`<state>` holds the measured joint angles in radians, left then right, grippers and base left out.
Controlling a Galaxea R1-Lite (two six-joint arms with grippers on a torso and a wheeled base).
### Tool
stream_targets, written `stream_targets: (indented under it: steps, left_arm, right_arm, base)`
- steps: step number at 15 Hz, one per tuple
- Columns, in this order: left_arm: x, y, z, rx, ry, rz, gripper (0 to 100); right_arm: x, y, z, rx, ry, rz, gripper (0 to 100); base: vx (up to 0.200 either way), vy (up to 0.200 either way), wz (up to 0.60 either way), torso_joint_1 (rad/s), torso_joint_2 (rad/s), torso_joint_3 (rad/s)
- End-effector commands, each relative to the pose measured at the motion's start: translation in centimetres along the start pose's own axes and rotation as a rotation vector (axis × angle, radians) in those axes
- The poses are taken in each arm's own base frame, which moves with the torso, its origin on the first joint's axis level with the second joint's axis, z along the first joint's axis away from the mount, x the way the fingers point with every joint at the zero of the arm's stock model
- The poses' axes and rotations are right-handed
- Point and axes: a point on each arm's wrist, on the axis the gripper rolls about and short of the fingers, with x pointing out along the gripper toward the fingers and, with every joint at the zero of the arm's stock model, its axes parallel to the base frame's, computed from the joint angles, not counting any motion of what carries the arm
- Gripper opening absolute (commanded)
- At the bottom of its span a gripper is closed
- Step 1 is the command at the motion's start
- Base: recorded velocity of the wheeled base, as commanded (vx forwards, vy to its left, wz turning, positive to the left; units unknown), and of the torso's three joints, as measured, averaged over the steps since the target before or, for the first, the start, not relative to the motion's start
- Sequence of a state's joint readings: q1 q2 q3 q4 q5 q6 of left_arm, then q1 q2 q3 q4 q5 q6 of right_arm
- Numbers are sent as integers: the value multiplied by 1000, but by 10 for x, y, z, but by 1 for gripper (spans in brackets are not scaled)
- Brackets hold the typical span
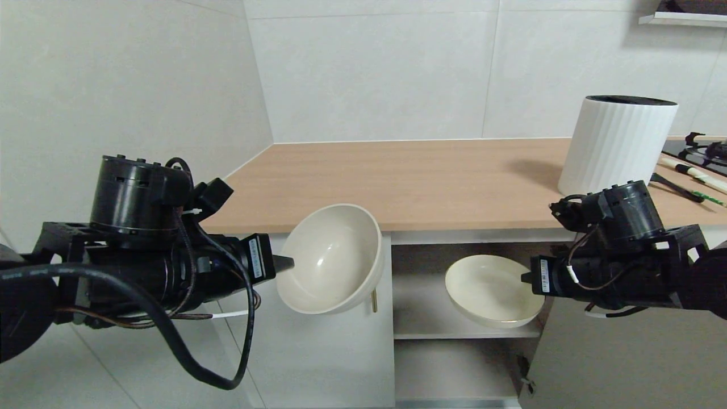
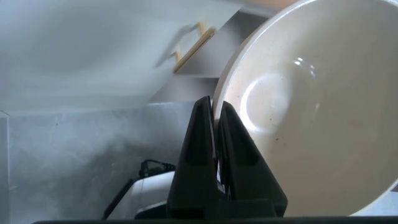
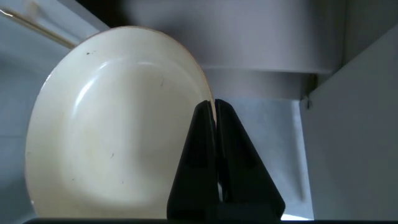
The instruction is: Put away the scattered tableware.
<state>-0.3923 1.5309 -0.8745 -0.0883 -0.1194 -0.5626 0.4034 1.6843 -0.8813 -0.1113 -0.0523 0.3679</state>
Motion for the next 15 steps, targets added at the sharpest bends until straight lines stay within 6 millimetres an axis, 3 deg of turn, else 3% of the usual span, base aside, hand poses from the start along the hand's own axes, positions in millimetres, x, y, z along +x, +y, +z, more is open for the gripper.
stream_targets:
  steps: [1,9,15]
  left_arm:
    - [1,0,0,-1,2,1,0]
    - [3,1,-1,-1,8,4,0]
    - [5,0,-2,1,18,-1,0]
  right_arm:
    - [10,-3,-3,4,27,-16,0]
    - [29,-8,-5,14,29,-33,0]
    - [49,-11,-11,-6,38,-46,0]
  base:
    - [0,0,0,-163,461,300]
    - [0,0,0,-125,440,316]
    - [0,0,0,-15,68,47]
